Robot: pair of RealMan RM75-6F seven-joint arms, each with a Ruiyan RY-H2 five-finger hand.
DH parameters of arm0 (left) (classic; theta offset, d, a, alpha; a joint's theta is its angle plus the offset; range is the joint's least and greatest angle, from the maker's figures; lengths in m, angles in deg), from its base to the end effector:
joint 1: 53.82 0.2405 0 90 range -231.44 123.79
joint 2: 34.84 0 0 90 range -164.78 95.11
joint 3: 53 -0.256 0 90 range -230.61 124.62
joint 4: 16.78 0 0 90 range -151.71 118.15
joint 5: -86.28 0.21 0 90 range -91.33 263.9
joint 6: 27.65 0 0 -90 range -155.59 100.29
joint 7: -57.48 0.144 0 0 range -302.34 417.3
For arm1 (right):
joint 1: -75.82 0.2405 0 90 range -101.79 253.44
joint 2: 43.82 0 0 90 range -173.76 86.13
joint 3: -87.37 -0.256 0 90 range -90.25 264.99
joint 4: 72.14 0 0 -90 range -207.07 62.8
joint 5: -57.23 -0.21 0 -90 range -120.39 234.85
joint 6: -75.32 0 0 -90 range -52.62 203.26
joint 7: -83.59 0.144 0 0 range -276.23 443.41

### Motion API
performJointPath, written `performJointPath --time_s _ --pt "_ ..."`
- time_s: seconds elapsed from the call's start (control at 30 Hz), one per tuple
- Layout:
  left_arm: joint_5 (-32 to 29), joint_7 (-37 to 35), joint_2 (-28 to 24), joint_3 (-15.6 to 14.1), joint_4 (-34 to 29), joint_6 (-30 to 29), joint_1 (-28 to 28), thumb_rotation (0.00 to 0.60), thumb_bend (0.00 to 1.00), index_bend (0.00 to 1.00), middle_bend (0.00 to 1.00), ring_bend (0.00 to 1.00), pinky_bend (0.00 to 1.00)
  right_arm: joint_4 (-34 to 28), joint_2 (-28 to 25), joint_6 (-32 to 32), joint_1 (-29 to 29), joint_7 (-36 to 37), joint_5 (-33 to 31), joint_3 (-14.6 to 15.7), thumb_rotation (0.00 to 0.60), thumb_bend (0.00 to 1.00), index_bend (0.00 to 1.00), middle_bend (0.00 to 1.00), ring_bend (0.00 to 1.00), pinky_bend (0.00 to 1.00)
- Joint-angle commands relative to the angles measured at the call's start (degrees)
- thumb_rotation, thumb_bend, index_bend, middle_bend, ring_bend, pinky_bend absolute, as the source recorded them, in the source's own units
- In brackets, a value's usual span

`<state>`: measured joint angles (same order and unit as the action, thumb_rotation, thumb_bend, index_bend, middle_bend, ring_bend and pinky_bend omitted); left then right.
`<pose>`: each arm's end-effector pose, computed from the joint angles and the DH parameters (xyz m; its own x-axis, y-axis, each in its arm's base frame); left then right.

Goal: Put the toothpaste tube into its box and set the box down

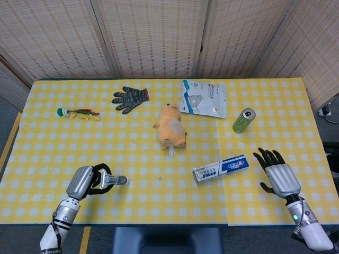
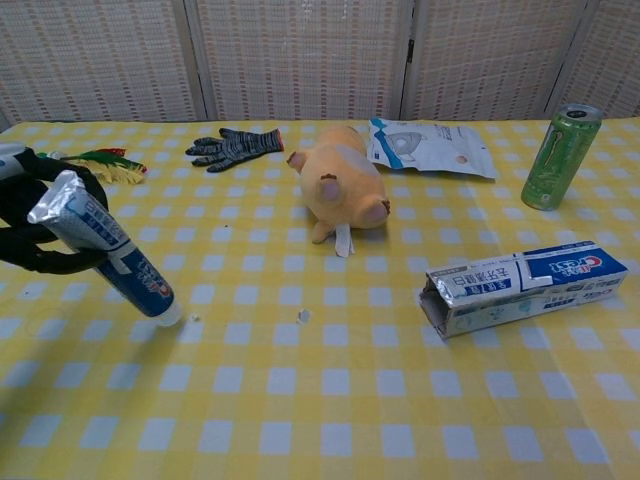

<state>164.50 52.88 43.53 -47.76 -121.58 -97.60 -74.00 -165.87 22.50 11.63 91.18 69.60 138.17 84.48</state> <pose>-0.1917 0.2360 0.0445 -0.1008 0.2902 0.9516 0.9781 -0.1462 0.1482 -0.2946 -0.2273 0.0991 0.5605 -0.2794 0.7796 -0.8280 -0.1708 0.5341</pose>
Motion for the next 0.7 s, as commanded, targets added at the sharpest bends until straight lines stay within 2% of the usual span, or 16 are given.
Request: performJointPath --time_s 0.03,0.23,0.43,0.7 --pt "2.6 -3.4 -2.9 -1.4 -3.7 -0.8 1.2 0.6 0.41 0.78 1.0 1.0 1.0 -0.2 2.0 2.5 2.5 -3.1 -2.4 -1.1 0.6 0.32 0.07 0.07 0.08 0.0" --pt "4.1 -3.6 -6.1 -2.6 -7.1 -0.5 1.5 0.6 0.41 0.78 1.0 1.0 1.0 1.9 5.7 8.5 7.0 -6.1 -7.9 -2.7 0.6 0.31 0.18 0.14 0.12 0.0" --pt "4.3 -2.9 -7.4 -2.8 -8.7 -1.0 1.9 0.6 0.41 0.78 1.0 1.0 1.0 5.4 9.9 12.8 10.6 -7.1 -11.6 -3.3 0.6 0.32 0.21 0.17 0.14 0.0" --pt "4.4 -3.4 -9.0 -2.5 -9.8 -2.2 2.5 0.6 0.41 0.78 1.0 1.0 1.0 8.2 13.7 13.3 12.5 -6.0 -12.5 -3.0 0.6 0.32 0.25 0.2 0.17 0.07"
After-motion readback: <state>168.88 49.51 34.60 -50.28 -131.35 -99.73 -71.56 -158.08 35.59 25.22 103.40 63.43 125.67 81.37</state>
